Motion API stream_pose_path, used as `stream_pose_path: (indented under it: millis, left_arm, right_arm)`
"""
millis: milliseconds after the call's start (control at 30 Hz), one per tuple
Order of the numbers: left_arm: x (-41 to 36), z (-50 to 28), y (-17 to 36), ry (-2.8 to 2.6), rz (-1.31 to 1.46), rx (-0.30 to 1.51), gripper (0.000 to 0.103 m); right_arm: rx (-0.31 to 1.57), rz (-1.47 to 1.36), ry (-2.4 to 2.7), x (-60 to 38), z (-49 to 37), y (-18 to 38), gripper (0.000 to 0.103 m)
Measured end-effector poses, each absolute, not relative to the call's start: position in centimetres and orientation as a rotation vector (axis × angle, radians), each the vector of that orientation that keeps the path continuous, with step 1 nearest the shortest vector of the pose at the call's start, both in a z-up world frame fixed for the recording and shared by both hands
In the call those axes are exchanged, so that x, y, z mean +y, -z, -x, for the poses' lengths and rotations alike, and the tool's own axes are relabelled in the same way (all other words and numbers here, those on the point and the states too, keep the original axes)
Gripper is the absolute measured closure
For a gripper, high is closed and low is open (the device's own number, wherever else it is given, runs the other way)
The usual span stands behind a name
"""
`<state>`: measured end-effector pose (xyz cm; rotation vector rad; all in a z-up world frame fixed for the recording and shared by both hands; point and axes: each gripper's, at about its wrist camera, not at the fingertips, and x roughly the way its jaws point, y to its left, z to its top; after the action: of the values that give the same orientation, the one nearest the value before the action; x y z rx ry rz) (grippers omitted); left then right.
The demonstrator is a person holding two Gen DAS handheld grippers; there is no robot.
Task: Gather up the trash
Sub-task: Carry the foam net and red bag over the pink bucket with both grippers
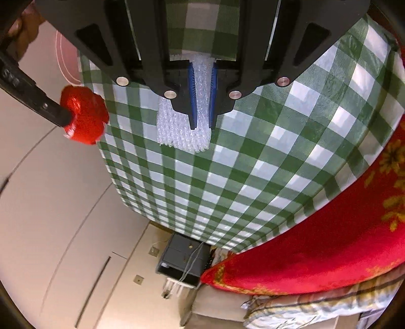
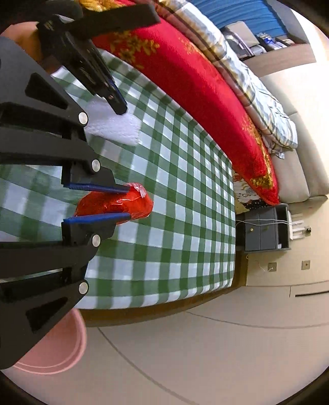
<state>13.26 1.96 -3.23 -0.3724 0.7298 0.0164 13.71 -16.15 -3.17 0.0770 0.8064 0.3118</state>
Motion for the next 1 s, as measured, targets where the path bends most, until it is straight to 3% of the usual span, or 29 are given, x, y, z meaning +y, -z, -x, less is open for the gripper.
stream_pose_path:
  millis: [500, 1000]
  left_arm:
    - [-2.0, -9.0, 0.5, 0.086, 0.215, 0.648, 0.094]
    - [-6.5, -7.6, 0.6, 0.197, 0.136, 0.624, 0.094]
  right_arm:
    - [0.677, -0.109, -0.244, -19.3, -3.5, -0.6, 0.087]
    - [0.603, -0.147, -0.069, -25.1, 0.5, -1.8, 0.087]
